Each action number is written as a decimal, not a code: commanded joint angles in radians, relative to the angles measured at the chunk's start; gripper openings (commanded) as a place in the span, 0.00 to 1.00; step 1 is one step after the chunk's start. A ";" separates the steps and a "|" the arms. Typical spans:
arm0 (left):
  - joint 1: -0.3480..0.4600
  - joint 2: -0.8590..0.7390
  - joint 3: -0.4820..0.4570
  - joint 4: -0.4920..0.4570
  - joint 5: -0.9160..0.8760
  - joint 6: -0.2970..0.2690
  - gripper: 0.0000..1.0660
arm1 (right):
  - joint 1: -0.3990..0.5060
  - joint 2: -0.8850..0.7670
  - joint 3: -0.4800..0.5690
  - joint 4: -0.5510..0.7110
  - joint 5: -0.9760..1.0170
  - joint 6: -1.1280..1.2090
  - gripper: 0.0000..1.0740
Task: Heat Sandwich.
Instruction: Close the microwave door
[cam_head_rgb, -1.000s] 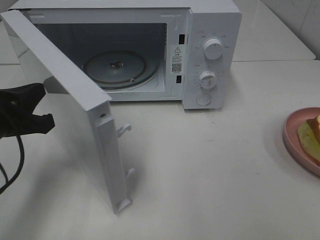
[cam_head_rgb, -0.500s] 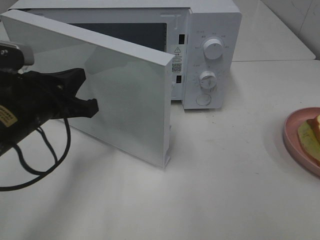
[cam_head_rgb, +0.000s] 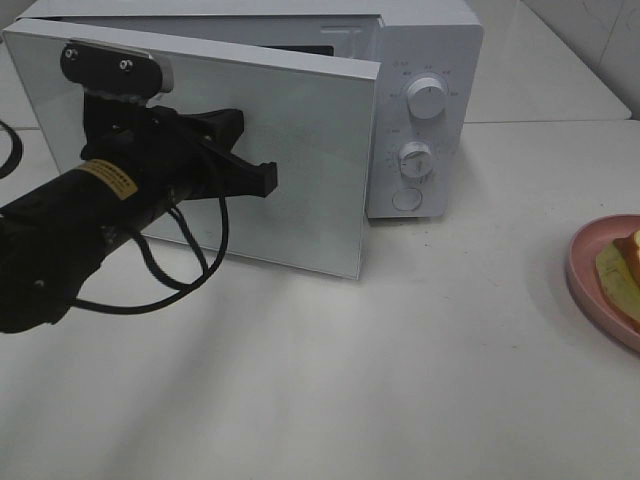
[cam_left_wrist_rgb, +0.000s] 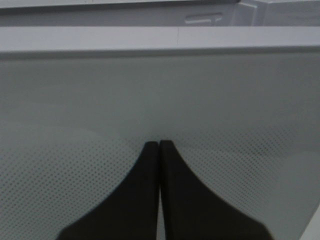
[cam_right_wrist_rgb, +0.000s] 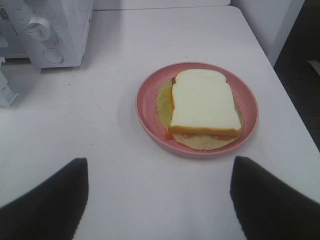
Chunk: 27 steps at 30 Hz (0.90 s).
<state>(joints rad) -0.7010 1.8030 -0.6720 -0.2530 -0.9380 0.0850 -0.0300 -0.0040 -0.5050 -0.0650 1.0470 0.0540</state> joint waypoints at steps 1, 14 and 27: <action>-0.007 0.019 -0.067 -0.023 0.043 0.009 0.00 | -0.005 -0.026 0.000 -0.002 -0.010 -0.010 0.70; -0.007 0.104 -0.244 -0.087 0.158 0.068 0.00 | -0.005 -0.026 0.000 -0.002 -0.010 -0.010 0.70; -0.007 0.199 -0.406 -0.119 0.226 0.093 0.00 | -0.005 -0.026 0.000 -0.002 -0.010 -0.010 0.70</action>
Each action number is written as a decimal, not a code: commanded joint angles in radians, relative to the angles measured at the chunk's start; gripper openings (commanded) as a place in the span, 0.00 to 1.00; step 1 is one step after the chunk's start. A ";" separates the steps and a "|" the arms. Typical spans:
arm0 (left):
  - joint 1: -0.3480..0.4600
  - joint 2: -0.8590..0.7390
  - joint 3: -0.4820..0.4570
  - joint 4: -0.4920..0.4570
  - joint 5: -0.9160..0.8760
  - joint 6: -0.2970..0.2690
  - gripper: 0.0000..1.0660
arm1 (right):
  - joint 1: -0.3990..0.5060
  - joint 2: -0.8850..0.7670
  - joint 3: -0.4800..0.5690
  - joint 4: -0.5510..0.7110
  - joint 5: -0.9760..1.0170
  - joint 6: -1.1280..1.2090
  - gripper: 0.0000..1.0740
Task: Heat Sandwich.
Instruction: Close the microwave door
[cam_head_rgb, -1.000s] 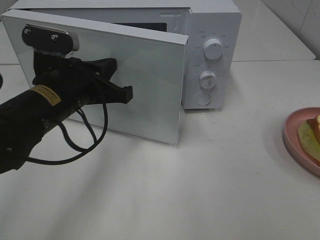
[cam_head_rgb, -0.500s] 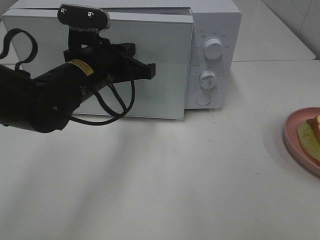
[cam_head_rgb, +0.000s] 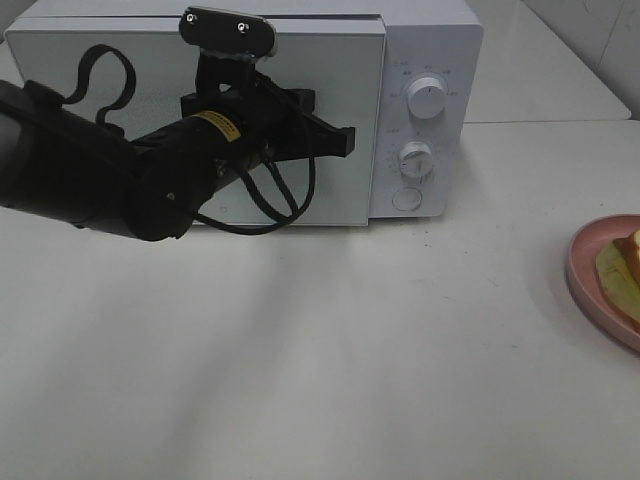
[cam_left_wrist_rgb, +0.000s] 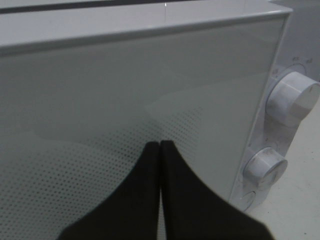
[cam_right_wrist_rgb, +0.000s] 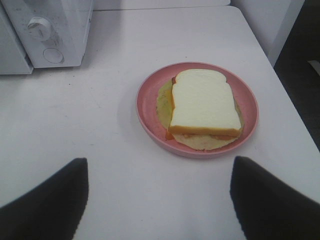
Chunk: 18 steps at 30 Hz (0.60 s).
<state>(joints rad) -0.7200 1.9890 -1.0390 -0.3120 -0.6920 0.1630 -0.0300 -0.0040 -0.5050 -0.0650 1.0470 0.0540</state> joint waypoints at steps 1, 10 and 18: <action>0.012 0.013 -0.039 -0.060 -0.020 0.015 0.00 | -0.005 -0.026 0.000 -0.002 -0.010 -0.010 0.70; 0.020 0.057 -0.123 -0.104 -0.006 0.040 0.00 | -0.005 -0.026 0.000 -0.003 -0.010 -0.010 0.70; 0.017 0.055 -0.125 -0.102 0.008 0.040 0.00 | -0.005 -0.026 0.000 -0.003 -0.010 -0.010 0.70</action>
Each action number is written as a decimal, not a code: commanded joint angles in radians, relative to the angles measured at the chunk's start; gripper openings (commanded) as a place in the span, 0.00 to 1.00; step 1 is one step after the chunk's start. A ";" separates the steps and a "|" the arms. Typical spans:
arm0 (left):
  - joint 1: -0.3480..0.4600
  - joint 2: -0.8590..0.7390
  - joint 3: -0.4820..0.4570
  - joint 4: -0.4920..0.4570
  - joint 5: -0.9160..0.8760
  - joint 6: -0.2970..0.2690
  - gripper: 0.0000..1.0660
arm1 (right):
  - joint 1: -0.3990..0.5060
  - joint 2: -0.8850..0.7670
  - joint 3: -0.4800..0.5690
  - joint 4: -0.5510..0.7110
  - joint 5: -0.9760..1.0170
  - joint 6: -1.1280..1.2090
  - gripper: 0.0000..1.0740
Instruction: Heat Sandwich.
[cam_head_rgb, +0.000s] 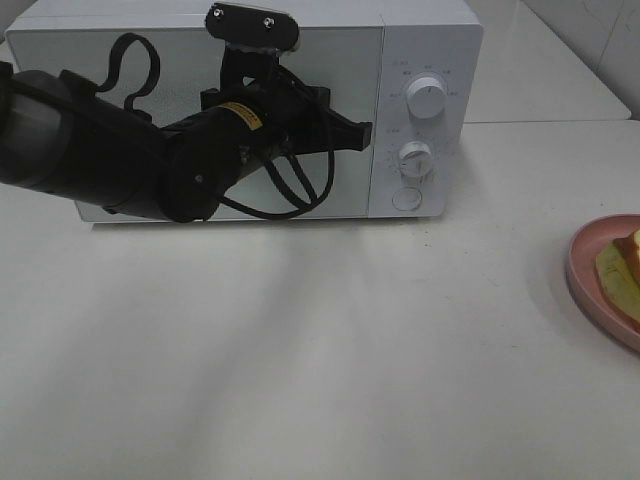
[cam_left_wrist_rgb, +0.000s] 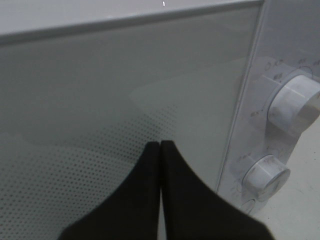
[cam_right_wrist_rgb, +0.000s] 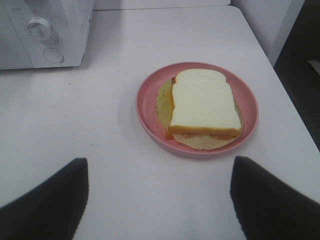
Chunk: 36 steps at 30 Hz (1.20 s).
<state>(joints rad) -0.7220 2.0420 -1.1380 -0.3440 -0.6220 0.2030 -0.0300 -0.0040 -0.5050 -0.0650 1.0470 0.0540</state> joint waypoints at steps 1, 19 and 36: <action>0.019 0.002 -0.026 -0.070 -0.062 0.000 0.00 | -0.005 -0.026 0.000 -0.003 -0.010 -0.010 0.70; 0.011 -0.086 0.101 -0.069 -0.064 -0.005 0.00 | -0.005 -0.026 0.000 -0.003 -0.010 -0.010 0.70; -0.025 -0.297 0.299 -0.066 0.276 -0.008 0.45 | -0.005 -0.026 0.000 -0.003 -0.010 -0.010 0.70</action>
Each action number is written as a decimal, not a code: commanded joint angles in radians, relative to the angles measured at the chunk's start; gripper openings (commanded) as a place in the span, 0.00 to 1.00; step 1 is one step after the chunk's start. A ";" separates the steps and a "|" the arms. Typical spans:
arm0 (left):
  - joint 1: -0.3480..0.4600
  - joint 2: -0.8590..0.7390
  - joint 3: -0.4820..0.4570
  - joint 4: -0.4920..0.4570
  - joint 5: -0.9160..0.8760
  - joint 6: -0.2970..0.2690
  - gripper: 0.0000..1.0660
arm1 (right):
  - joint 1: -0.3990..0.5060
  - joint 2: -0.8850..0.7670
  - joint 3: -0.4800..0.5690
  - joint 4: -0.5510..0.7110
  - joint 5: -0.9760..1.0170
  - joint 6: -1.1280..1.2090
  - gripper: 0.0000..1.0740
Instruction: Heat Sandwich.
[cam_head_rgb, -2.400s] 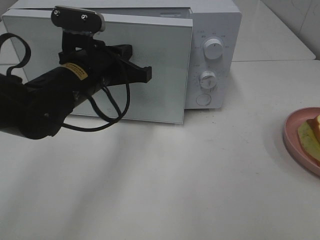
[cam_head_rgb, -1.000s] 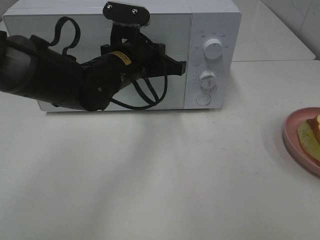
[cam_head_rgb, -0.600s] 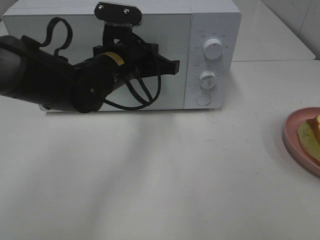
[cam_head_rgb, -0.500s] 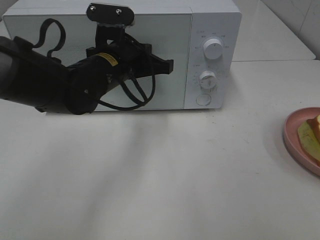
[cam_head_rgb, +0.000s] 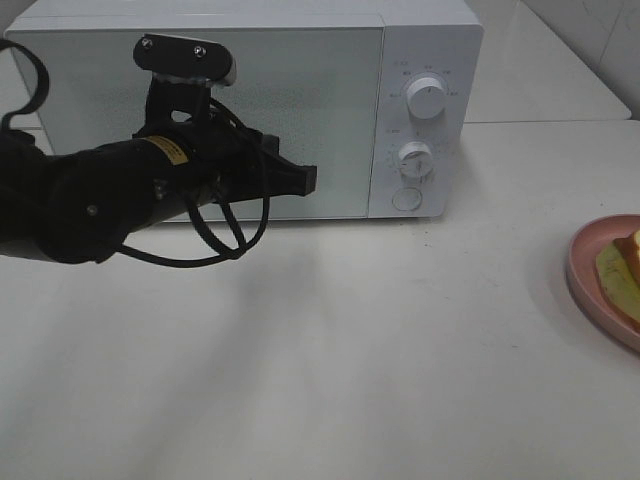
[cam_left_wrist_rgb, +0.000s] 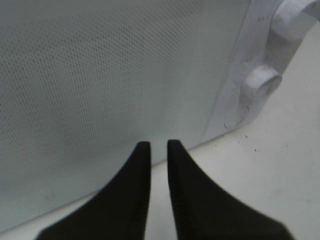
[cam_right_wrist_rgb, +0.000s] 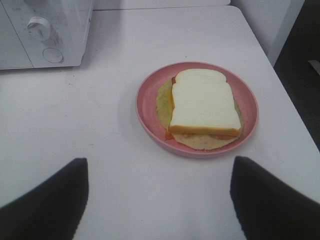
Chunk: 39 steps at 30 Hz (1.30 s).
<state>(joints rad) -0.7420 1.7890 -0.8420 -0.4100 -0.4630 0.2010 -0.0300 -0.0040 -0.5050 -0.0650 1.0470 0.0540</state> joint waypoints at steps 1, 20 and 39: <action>-0.005 -0.058 0.003 0.000 0.160 -0.006 0.63 | -0.005 -0.026 0.000 -0.003 -0.010 -0.010 0.70; 0.090 -0.318 0.003 0.092 0.952 -0.009 0.95 | -0.005 -0.026 0.000 -0.003 -0.010 -0.010 0.70; 0.776 -0.631 0.003 0.209 1.448 -0.010 0.95 | -0.005 -0.026 0.000 -0.003 -0.010 -0.010 0.70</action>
<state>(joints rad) -0.0420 1.1950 -0.8400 -0.2460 0.9160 0.1920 -0.0300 -0.0040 -0.5050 -0.0650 1.0470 0.0540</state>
